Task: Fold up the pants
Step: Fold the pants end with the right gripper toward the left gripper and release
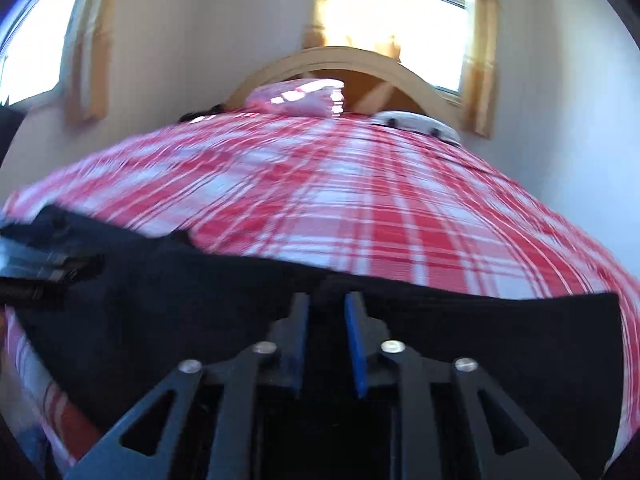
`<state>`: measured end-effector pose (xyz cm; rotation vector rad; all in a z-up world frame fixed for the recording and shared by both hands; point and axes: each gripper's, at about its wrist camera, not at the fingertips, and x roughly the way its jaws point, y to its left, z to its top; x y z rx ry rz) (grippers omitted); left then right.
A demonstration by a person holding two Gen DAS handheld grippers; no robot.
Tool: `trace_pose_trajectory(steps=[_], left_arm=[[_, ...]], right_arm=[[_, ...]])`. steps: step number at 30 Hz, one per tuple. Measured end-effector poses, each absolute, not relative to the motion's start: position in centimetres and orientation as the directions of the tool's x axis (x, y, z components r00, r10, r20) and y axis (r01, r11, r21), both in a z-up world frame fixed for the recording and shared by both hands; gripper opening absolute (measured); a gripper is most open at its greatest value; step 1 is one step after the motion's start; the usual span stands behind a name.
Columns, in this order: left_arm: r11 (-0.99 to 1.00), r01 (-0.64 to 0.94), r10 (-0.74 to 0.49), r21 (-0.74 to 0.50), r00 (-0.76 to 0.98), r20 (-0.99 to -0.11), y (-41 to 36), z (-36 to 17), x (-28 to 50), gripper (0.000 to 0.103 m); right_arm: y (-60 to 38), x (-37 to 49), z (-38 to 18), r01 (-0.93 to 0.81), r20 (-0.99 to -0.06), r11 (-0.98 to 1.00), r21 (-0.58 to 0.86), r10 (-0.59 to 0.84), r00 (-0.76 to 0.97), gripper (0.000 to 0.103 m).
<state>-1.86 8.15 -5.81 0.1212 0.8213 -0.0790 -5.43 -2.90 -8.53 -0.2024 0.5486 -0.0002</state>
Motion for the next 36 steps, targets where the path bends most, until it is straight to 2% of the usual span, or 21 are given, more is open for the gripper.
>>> trace_pose_trajectory(steps=[2, 5, 7, 10, 14, 16, 20, 21, 23, 27, 31, 34, 36], left_arm=[[0.989, 0.125, -0.026, 0.083, 0.685, -0.728, 7.9, -5.7, -2.0, 0.103], [0.986, 0.135, -0.027, 0.094, 0.699, -0.715, 7.8, -5.3, -2.3, 0.103], [0.986, 0.132, -0.024, 0.099, 0.709, -0.705, 7.7, -5.1, -2.2, 0.103], [0.987, 0.135, -0.034, 0.091, 0.718, -0.696, 7.2, -4.7, -2.1, 0.103], [0.977, 0.195, -0.083, 0.087, 0.722, -0.687, 5.1, -4.2, -2.5, 0.103], [0.968, 0.235, -0.116, 0.085, 0.724, -0.680, 3.8, -3.8, -2.9, 0.103], [0.948, 0.297, -0.153, 0.110, 0.735, -0.661, 1.5, -3.2, -3.7, 0.103], [0.947, 0.300, -0.152, 0.116, 0.735, -0.661, 1.2, -3.1, -3.7, 0.103], [0.950, 0.288, -0.137, 0.123, 0.735, -0.664, 1.4, -3.1, -3.7, 0.103], [0.971, 0.180, -0.033, 0.154, 0.745, -0.666, 5.1, -3.1, -3.0, 0.103], [0.983, -0.010, 0.133, 0.185, 0.735, -0.665, 11.8, -3.3, -2.8, 0.103], [0.964, -0.199, 0.267, 0.179, 0.716, -0.644, 17.8, -3.1, -3.8, 0.103], [0.942, -0.308, 0.317, 0.130, 0.699, -0.641, 21.4, -2.8, -4.9, 0.103]], right_arm=[[-2.5, -6.3, -8.2, -0.106, -0.496, 0.972, -0.211, -0.013, 0.868, 0.043], [-5.2, -8.8, -5.8, -0.108, -0.416, 0.993, -0.044, 0.080, 0.906, 0.043], [-7.2, -10.4, -4.5, -0.048, -0.363, 0.999, -0.013, 0.040, 0.931, 0.043], [-12.0, -12.5, -3.4, 0.118, -0.312, 0.992, 0.031, -0.103, 0.945, 0.043], [-18.7, -12.8, -4.0, 0.287, -0.367, 0.951, 0.111, -0.229, 0.901, 0.043], [-20.5, -12.3, -4.7, 0.316, -0.380, 0.940, 0.132, -0.247, 0.891, 0.043], [-22.5, -9.0, -7.8, 0.292, -0.502, 0.937, 0.190, -0.163, 0.849, 0.045], [-22.1, -8.8, -8.2, 0.295, -0.483, 0.943, 0.157, -0.187, 0.855, 0.046], [-20.9, -8.4, -8.4, 0.289, -0.473, 0.953, 0.086, -0.216, 0.854, 0.055], [-20.5, -9.5, -7.1, 0.287, -0.456, 0.955, 0.077, -0.223, 0.862, 0.056], [-18.3, -13.1, -4.6, 0.255, -0.335, 0.961, 0.107, -0.207, 0.919, 0.056], [-15.4, -12.7, -4.7, 0.159, -0.357, 0.982, 0.103, -0.113, 0.927, 0.056], [-13.6, -12.1, -5.2, 0.108, -0.379, 0.986, 0.125, -0.053, 0.924, 0.056]])
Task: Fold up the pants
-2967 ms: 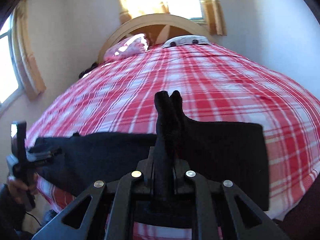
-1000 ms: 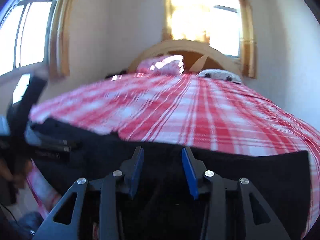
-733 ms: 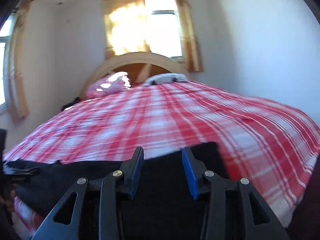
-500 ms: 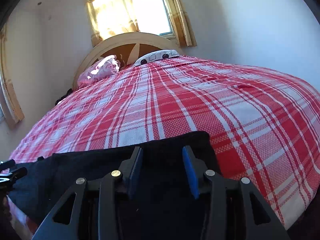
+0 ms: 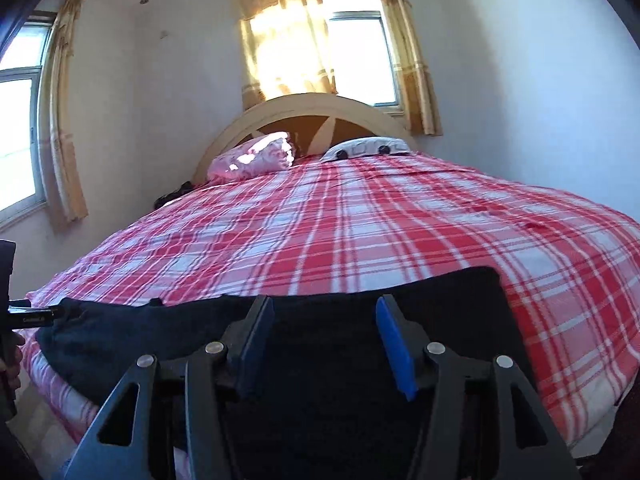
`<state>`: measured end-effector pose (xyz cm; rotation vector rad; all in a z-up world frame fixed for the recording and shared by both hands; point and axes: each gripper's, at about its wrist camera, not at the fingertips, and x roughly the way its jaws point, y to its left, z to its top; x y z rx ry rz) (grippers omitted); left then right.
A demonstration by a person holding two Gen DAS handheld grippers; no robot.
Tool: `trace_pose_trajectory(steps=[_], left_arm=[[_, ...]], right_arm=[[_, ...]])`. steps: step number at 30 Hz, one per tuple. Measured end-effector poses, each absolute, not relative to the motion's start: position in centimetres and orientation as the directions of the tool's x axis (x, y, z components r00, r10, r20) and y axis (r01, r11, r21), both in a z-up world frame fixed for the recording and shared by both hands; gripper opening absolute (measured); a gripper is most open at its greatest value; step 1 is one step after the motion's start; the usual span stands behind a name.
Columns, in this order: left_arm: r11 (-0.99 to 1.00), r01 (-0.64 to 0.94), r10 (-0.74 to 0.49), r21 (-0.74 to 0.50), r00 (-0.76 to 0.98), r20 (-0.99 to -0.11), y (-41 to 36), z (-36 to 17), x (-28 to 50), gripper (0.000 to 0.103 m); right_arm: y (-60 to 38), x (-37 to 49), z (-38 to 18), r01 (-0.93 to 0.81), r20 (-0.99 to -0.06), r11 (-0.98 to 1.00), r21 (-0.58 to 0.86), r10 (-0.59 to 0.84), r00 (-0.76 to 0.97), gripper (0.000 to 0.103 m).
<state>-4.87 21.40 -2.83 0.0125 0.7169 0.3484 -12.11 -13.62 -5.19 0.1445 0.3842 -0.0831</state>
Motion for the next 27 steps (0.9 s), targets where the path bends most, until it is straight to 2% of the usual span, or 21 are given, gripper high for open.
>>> trace_pose_trajectory(steps=[3, 8, 13, 16, 18, 20, 23, 26, 27], left_arm=[[0.919, -0.393, 0.321, 0.035, 0.692, -0.646, 24.4, -2.9, -6.5, 0.103], [0.942, -0.337, 0.240, -0.007, 0.686, -0.686, 23.8, -4.8, -6.3, 0.098], [0.960, -0.274, 0.153, -0.063, 0.696, -0.702, 21.9, -6.6, -5.4, 0.089], [0.941, -0.291, 0.080, -0.173, 0.688, -0.721, 22.3, -7.6, -5.5, 0.084], [0.926, -0.309, 0.073, -0.215, 0.708, -0.702, 22.4, -7.4, -6.2, 0.083], [0.912, -0.333, 0.074, -0.241, 0.709, -0.702, 22.7, -7.1, -6.9, 0.077], [0.884, -0.349, 0.040, -0.311, 0.719, -0.694, 23.0, -7.2, -7.9, 0.076], [0.895, -0.344, 0.054, -0.285, 0.717, -0.695, 22.8, -7.3, -7.2, 0.076], [0.890, -0.349, 0.053, -0.292, 0.717, -0.695, 22.9, -7.3, -6.9, 0.072]], right_arm=[[-11.5, -11.3, -5.8, 0.056, -0.394, 0.985, 0.166, 0.014, 0.919, 0.056], [-8.4, -11.1, -5.6, -0.029, -0.390, 0.990, 0.140, 0.082, 0.917, 0.056], [-8.0, -11.8, -5.2, -0.023, -0.388, 0.993, 0.117, 0.067, 0.919, 0.056], [-8.6, -11.7, -5.2, 0.002, -0.399, 0.991, 0.134, 0.052, 0.916, 0.056], [-8.9, -11.8, -5.2, 0.013, -0.403, 0.989, 0.145, 0.047, 0.914, 0.056], [-9.0, -11.9, -5.1, 0.015, -0.404, 0.988, 0.154, 0.049, 0.913, 0.056], [-8.7, -11.9, -5.1, 0.004, -0.406, 0.989, 0.147, 0.057, 0.912, 0.056], [-8.5, -11.8, -5.2, -0.009, -0.407, 0.988, 0.155, 0.072, 0.911, 0.056], [-8.5, -11.8, -5.3, -0.011, -0.409, 0.987, 0.160, 0.076, 0.909, 0.056]])
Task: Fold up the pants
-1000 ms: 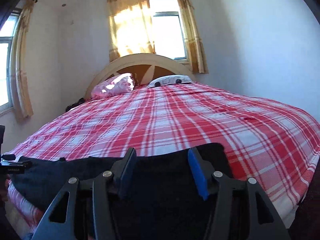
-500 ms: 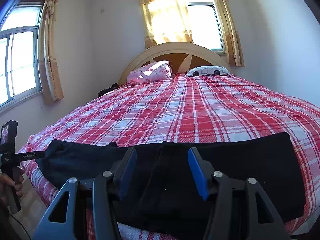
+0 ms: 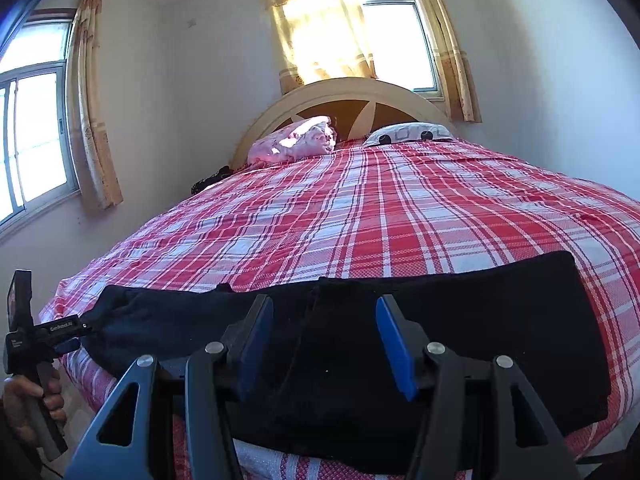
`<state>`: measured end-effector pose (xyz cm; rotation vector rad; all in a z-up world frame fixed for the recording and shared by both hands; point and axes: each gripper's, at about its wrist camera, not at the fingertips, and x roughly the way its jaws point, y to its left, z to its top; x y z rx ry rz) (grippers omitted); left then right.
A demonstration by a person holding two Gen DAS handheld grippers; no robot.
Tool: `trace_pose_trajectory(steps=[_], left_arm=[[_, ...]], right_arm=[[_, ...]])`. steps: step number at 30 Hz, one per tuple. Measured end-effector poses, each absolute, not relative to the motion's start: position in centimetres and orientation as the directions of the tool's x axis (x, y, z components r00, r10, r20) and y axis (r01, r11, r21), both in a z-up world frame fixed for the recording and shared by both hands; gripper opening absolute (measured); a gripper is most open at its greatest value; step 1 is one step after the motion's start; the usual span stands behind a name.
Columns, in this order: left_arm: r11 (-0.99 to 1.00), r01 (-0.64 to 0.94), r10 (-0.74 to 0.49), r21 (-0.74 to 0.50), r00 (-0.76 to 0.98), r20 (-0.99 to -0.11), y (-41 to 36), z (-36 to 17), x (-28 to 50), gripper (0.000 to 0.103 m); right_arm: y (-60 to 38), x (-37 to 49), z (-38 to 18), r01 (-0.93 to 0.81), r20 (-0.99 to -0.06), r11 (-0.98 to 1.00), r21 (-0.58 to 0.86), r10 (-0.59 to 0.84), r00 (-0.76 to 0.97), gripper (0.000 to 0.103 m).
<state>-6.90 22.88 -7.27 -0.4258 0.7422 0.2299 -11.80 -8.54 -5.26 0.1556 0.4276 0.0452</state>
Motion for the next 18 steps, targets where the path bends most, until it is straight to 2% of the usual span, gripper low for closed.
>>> trace_pose_trajectory(steps=[5, 7, 8, 10, 14, 18], left_arm=[[0.833, -0.400, 0.029, -0.383, 0.723, -0.690, 24.3, -7.3, -6.4, 0.049], [0.829, -0.382, -0.003, -0.409, 0.727, -0.686, 24.4, -7.3, -6.6, 0.031], [0.824, -0.358, -0.037, -0.439, 0.739, -0.673, 24.5, -7.3, -6.8, 0.026], [0.816, -0.351, -0.053, -0.459, 0.745, -0.665, 24.5, -7.0, -6.9, 0.023], [0.856, -0.325, -0.021, -0.402, 0.755, -0.655, 23.2, -5.7, -6.6, 0.021], [0.914, -0.206, -0.040, -0.350, 0.812, -0.582, 20.6, -2.3, -5.9, 0.021]], right_arm=[[-8.9, -11.9, -5.4, 0.001, -0.420, 0.985, 0.175, 0.073, 0.905, 0.056], [-9.2, -12.0, -5.4, 0.014, -0.416, 0.984, 0.177, 0.062, 0.907, 0.056], [-9.4, -12.1, -5.3, 0.022, -0.415, 0.983, 0.182, 0.056, 0.908, 0.056], [-9.8, -12.0, -5.3, 0.029, -0.416, 0.980, 0.197, 0.056, 0.908, 0.056], [-10.3, -11.8, -5.5, 0.043, -0.425, 0.976, 0.216, 0.055, 0.903, 0.056], [-11.4, -12.3, -5.2, 0.073, -0.411, 0.971, 0.227, 0.027, 0.911, 0.056]])
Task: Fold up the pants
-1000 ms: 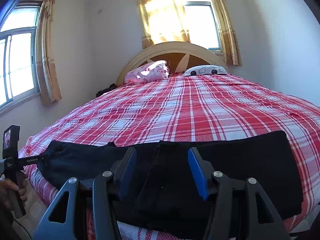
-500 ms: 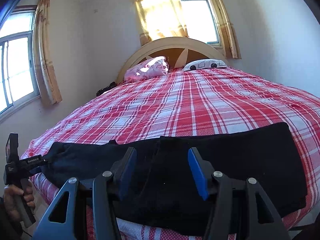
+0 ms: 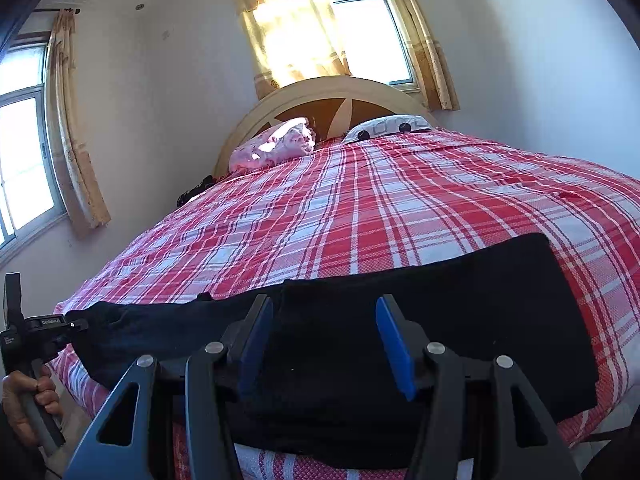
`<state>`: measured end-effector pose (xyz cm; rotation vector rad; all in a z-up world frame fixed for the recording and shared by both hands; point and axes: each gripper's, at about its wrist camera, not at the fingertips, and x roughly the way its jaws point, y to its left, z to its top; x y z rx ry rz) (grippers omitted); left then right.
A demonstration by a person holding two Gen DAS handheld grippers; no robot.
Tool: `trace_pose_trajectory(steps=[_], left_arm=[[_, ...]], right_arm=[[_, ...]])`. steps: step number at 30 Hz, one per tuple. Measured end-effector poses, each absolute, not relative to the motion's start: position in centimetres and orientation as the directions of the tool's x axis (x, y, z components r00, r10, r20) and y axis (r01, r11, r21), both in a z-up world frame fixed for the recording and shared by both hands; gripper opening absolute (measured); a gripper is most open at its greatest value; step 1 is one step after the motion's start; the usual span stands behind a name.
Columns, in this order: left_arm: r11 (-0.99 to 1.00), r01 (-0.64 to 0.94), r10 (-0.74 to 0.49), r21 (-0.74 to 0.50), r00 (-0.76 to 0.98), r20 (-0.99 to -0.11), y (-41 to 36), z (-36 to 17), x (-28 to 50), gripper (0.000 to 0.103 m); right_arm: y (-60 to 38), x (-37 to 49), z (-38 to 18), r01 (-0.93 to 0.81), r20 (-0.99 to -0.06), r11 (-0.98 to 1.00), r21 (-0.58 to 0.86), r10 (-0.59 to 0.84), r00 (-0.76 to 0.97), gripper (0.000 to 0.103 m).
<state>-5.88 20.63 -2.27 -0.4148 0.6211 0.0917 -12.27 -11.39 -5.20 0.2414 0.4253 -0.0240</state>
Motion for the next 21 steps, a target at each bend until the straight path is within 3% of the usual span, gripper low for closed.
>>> trace_pose_trajectory(steps=[5, 12, 18, 21], left_arm=[[0.969, 0.067, -0.169, -0.238, 0.882, -0.440, 13.4, 2.9, -5.2, 0.021], [0.886, 0.433, -0.463, -0.166, 0.811, -0.357, 1.4, 5.1, -6.3, 0.021], [0.749, 0.649, -0.644, -0.133, 0.666, -0.378, -7.3, 3.6, -9.0, 0.021], [0.701, 0.711, -0.660, -0.060, 0.616, -0.430, -10.9, 1.3, -10.5, 0.021]], right_arm=[[-14.6, -12.8, -5.0, 0.149, -0.413, 0.949, 0.278, -0.022, 0.910, 0.056], [-19.8, -15.6, -4.7, 0.286, -0.417, 0.905, 0.315, -0.138, 0.898, 0.056], [-22.6, -18.2, -4.9, 0.349, -0.429, 0.877, 0.329, -0.191, 0.883, 0.056], [-23.4, -19.1, -5.1, 0.363, -0.434, 0.866, 0.345, -0.196, 0.879, 0.056]])
